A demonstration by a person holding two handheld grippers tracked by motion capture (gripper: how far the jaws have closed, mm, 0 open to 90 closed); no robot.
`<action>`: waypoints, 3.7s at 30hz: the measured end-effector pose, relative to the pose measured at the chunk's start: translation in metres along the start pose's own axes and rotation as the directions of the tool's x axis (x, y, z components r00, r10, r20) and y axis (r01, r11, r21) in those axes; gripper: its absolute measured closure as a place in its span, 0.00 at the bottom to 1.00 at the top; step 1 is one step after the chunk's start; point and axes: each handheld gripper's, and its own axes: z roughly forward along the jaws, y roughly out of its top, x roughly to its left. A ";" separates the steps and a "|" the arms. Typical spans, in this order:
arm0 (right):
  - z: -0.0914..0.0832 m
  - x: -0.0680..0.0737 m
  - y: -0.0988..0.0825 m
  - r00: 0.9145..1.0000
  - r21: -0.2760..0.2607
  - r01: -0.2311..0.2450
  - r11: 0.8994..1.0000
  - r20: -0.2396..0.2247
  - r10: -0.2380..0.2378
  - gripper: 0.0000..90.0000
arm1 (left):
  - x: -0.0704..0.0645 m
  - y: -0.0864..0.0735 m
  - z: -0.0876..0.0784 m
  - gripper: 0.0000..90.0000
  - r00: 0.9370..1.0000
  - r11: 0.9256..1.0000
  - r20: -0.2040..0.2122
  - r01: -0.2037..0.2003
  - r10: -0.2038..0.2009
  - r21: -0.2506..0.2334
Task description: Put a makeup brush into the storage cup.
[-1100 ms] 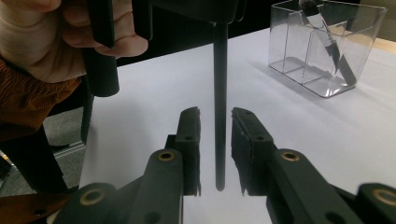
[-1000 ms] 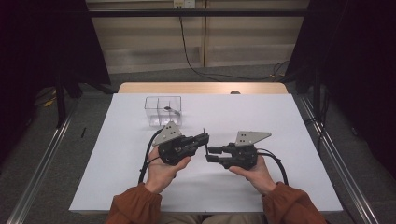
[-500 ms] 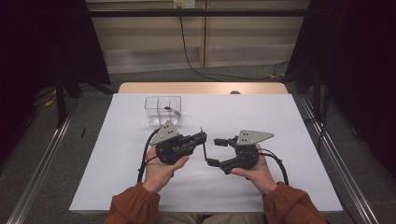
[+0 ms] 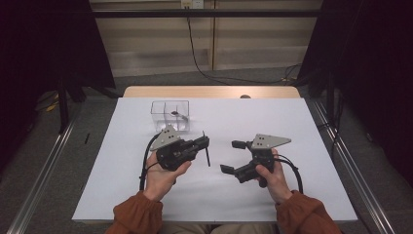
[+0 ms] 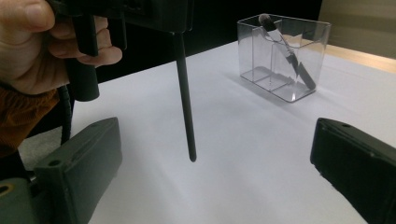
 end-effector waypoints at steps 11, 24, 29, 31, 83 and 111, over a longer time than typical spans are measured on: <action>-0.019 0.000 -0.004 0.988 -0.002 0.030 1.000 0.149 -0.030 0.04 | 0.010 -0.001 -0.010 0.95 0.999 1.000 -0.032 0.005 -0.005 0.001; -0.046 -0.005 -0.017 0.973 -0.040 0.030 0.999 0.231 -0.020 0.03 | 0.023 0.000 -0.024 0.95 0.997 1.000 -0.079 0.003 -0.003 0.005; -0.056 -0.006 -0.020 0.968 -0.057 0.026 0.998 0.251 -0.011 0.04 | 0.029 0.002 -0.027 0.95 0.996 1.000 -0.092 0.004 -0.004 0.004; -0.059 -0.005 -0.023 0.964 -0.059 0.025 0.998 0.266 -0.009 0.02 | 0.031 0.002 -0.029 0.95 0.995 1.000 -0.098 0.002 -0.002 0.003; -0.098 0.002 -0.055 0.941 -0.090 0.021 0.996 0.339 0.011 0.00 | 0.088 0.054 -0.005 0.95 0.967 0.997 -0.255 -0.023 0.003 -0.076; -0.098 0.003 -0.055 0.945 -0.098 0.012 0.995 0.326 0.020 0.00 | 0.120 0.062 0.026 0.95 0.944 0.998 -0.329 -0.025 0.005 -0.056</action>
